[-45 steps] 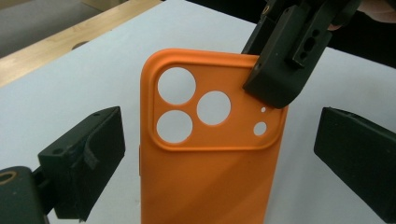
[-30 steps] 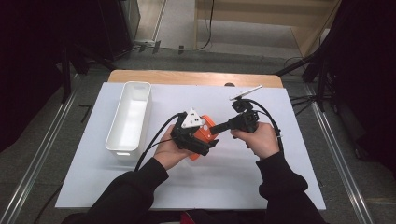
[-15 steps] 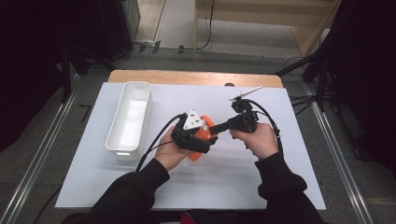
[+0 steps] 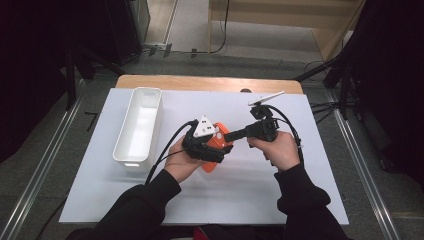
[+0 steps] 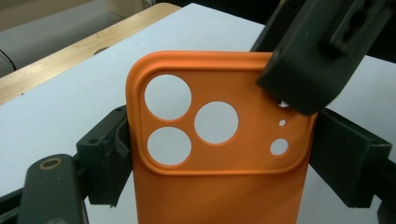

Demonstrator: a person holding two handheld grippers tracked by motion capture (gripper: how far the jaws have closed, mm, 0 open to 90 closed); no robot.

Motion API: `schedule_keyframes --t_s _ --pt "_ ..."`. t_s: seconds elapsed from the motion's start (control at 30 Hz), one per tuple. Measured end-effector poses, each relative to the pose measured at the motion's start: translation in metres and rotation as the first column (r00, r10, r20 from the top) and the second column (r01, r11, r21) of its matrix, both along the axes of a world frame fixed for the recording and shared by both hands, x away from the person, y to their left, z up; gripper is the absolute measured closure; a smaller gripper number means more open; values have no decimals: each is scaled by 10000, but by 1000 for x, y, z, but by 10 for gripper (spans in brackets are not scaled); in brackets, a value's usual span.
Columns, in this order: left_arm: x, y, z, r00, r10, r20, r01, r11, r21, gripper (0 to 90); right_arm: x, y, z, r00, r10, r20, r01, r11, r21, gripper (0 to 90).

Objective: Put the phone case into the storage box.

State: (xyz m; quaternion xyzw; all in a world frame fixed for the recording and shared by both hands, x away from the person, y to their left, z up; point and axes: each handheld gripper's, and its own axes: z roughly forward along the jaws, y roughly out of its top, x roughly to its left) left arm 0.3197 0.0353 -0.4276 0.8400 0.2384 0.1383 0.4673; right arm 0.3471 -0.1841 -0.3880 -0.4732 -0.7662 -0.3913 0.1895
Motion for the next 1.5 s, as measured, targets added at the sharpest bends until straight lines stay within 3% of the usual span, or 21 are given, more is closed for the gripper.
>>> schedule_keyframes --t_s 0.17,0.43,0.73,0.87,0.93,0.97,1.03,1.07,1.1,1.27,1.3,1.33,1.5 --pt "2 2 1 9998 61 -213 -62 10000 -32 159 -1 -10 6 9996 -218 169 215 9996 204 577" --pt "7 10 6 9984 248 -499 -251 9997 -48 158 -2 -19 9 9986 -413 325 410 9991 92 564" --pt "16 25 18 9947 452 -924 -502 9974 -523 158 -1 -25 4 9982 -546 263 550 9984 -138 533" --pt "20 28 23 9922 369 -1191 -449 9969 -653 158 -3 -26 1 9982 -475 373 481 9987 -153 522" --pt "22 29 27 9903 337 -1346 -440 9963 -745 159 -7 -27 -1 9964 -426 726 442 9988 -210 504" --pt "22 30 29 9892 340 -1424 -452 9961 -760 158 -11 -25 -4 9919 -305 1230 350 9988 -345 482" --pt "22 32 32 9881 369 -1493 -491 9957 -789 158 -13 -25 -5 9897 -221 1417 286 9986 -440 464" --pt "23 32 33 9880 350 -1507 -485 9950 -868 158 -16 -23 -8 9807 37 1957 115 9970 -763 447" --pt "23 33 34 9879 314 -1520 -445 9955 -839 158 -16 -23 -8 9807 37 1957 115 9970 -763 447" --pt "23 35 37 9861 303 -1636 -452 9951 -880 158 -24 -21 -14 9641 461 2615 -168 9934 -1134 399" --pt "23 35 38 9851 290 -1697 -444 9952 -875 158 -26 -22 -16 9498 589 3073 -222 9923 -1216 378" --pt "23 35 38 9851 290 -1697 -444 9952 -875 158 -26 -22 -16 9498 589 3073 -222 9923 -1216 378" --pt "23 37 39 9845 221 -1741 -387 9950 -923 158 -33 -23 -23 9339 703 3505 -273 9916 -1262 364"
